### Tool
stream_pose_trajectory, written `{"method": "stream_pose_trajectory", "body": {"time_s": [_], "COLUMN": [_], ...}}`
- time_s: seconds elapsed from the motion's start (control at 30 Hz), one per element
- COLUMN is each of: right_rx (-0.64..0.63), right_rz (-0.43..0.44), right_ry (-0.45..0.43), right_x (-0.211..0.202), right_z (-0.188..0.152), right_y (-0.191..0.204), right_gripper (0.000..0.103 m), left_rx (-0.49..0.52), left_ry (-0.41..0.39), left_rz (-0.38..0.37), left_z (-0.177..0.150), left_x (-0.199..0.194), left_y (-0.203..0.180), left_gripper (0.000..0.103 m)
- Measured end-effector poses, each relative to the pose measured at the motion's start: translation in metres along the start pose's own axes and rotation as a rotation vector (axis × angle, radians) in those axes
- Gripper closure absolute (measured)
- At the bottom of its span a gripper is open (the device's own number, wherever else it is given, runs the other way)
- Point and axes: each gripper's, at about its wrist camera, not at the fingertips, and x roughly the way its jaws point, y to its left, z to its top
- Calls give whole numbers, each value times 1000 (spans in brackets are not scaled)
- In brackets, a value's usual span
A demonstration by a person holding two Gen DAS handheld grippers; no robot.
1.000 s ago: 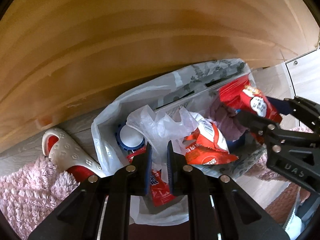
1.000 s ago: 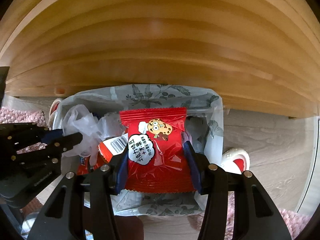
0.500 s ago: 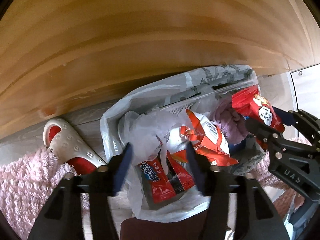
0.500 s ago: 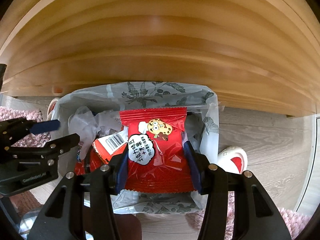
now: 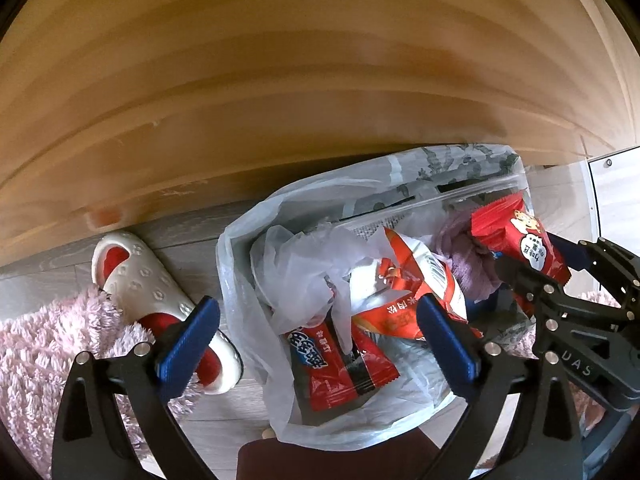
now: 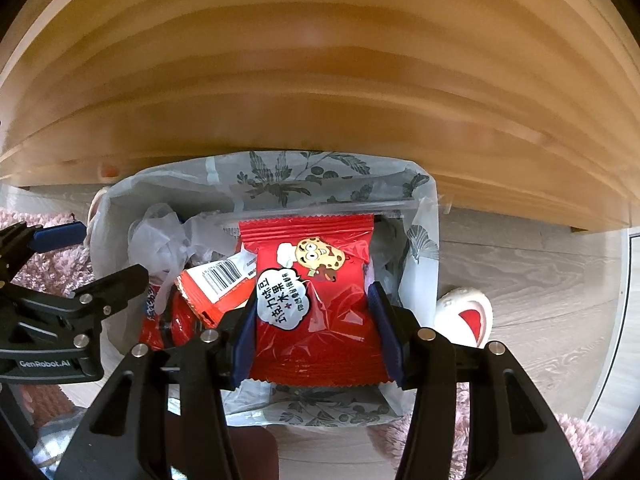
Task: Collect trash
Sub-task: 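Open the left tool to drop the clear bag while the right tool releases the red packet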
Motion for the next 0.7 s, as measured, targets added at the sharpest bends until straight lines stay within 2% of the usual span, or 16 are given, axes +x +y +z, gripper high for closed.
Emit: {"method": "stream_pose_trajectory", "body": {"time_s": [0.4,0.5,0.7], "right_rx": [-19,-14,3], "right_rz": [-16,-11,-17], "right_ry": [40,33,9], "right_x": [13,12,7], "right_z": [-2,-2,-2], "right_y": [6,5,1], "right_gripper": [50,34,17], "left_rx": [-20,-26,-34], "left_ry": [8,7,5], "left_rz": [4,10,12], "left_z": [-1,-1,0], "left_x": [0,1,1], "left_y": [4,5,6], "left_gripper": [8,8,8]}}
